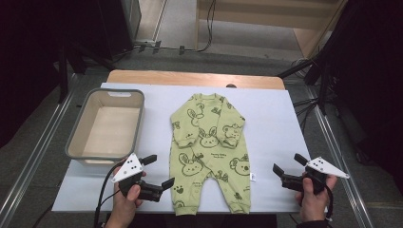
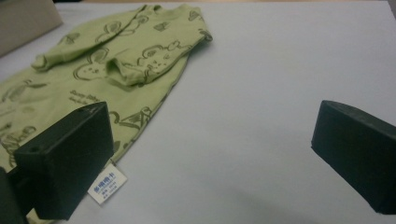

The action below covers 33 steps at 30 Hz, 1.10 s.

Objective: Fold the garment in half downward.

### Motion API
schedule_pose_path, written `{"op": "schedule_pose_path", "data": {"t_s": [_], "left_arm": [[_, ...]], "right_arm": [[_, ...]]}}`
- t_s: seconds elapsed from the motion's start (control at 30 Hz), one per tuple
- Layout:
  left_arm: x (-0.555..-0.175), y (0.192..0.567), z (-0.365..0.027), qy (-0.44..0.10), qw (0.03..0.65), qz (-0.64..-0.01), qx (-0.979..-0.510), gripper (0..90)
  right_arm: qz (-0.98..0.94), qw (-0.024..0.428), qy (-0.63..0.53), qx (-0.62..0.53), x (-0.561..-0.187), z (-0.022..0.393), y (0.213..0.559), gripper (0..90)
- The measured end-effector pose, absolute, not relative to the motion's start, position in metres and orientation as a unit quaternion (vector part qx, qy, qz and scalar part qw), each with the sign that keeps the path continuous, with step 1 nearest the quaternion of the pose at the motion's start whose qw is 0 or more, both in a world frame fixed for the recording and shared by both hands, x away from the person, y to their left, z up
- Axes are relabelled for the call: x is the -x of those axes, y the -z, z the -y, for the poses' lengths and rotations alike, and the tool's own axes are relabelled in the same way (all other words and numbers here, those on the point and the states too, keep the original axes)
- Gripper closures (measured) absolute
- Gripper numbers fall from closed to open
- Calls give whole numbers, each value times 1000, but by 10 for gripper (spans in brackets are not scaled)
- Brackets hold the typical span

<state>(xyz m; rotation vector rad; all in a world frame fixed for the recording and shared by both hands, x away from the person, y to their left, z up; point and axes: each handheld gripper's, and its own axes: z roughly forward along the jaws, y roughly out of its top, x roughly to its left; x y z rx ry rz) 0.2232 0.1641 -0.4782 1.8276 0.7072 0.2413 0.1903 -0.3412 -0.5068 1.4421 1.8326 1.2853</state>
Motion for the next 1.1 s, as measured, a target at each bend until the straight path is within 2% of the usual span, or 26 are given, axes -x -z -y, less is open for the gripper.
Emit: {"op": "schedule_pose_path", "data": {"t_s": [0.5,1.1], "left_arm": [[-238,462,-133,-114,538,-295,-782,9],[-289,438,-104,-102,522,-294,-794,5]], "right_arm": [[-665,229,-480,-525,-187,349,508,0],[-672,226,-486,-511,-186,346,508,0]]}}
